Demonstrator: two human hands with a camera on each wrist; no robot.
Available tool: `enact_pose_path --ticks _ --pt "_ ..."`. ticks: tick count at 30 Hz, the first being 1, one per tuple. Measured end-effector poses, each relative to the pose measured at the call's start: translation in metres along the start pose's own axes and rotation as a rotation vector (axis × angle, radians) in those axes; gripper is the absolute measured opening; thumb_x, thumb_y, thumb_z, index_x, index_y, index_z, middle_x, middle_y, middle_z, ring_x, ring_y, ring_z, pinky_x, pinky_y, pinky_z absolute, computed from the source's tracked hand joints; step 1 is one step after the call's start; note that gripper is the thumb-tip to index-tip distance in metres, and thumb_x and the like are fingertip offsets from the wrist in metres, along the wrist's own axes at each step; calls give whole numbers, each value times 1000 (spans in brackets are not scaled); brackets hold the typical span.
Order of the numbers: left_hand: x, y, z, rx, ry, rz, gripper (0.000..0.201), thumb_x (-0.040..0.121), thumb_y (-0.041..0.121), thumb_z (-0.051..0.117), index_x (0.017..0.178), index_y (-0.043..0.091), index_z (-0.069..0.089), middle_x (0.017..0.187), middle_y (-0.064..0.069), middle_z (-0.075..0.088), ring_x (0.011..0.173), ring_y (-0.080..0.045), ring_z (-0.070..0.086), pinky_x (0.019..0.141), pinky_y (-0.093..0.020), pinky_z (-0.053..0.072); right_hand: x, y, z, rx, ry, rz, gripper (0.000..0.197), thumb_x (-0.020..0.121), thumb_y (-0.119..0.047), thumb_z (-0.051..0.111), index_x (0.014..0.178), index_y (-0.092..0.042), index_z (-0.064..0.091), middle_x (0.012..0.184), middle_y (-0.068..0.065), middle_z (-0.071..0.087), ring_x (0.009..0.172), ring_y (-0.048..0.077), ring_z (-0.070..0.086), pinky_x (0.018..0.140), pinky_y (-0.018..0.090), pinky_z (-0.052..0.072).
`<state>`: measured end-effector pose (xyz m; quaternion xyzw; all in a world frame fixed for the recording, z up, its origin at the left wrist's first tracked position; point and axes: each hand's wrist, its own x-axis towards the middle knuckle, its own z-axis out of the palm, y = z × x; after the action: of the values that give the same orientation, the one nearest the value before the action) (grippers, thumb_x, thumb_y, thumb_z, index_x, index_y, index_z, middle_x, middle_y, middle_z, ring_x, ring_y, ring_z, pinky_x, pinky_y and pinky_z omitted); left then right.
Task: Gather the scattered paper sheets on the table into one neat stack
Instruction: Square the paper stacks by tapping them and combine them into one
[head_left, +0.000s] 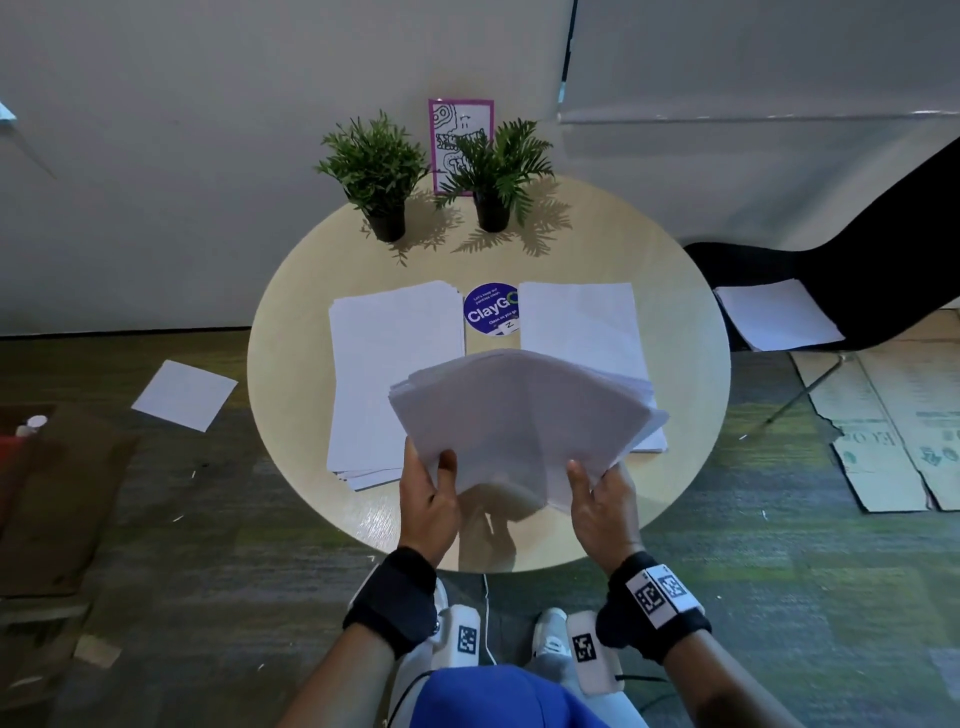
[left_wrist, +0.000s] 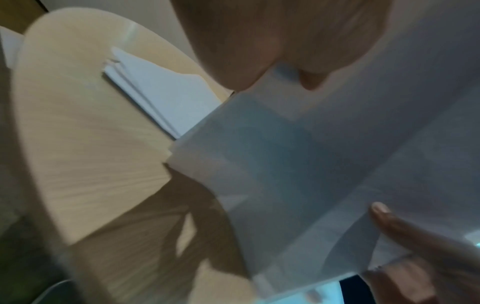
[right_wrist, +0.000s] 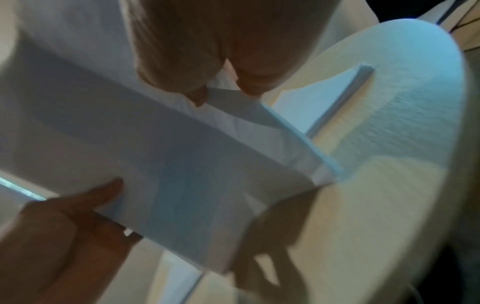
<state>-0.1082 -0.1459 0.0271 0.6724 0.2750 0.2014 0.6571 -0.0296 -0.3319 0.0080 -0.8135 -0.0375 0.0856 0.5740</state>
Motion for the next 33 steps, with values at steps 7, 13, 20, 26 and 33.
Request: enact_pose_path --ticks 7,13,20,26,33 --pt "-7 10 0 -54 -52 25 57 85 11 72 130 25 39 118 -2 59 105 3 60 81 -13 50 -9 1 -3 -5 -50 2 43 80 -29 81 113 -16 56 103 2 69 97 18 68 81 36 57" --pt "11 57 -10 -104 -81 186 64 81 24 71 136 11 40 126 -11 58 120 -27 56 100 -37 49 5 -45 -20 220 -1 -138 47 76 -20 79 113 -25 52 109 3 69 102 14 68 85 20 54" --pt "19 65 2 46 -37 218 30 99 9 54 129 10 49 115 4 62 109 -9 59 85 -19 48 13 -63 -16 201 65 -184 29 94 -7 63 119 -10 50 104 7 64 93 -4 62 76 16 51" --pt "57 77 -14 4 43 193 31 95 8 55 126 9 52 113 0 65 102 -7 62 84 -20 50 46 -99 -8 137 58 -219 44 90 -4 69 126 -18 46 106 -10 64 92 -8 65 74 13 53" --pt "115 42 -35 -89 165 -240 20 89 -2 55 101 14 59 105 -9 69 94 -27 64 86 -42 53 102 -71 29 -181 -256 11 35 97 -18 55 132 -19 50 100 -2 68 89 22 66 80 38 55"
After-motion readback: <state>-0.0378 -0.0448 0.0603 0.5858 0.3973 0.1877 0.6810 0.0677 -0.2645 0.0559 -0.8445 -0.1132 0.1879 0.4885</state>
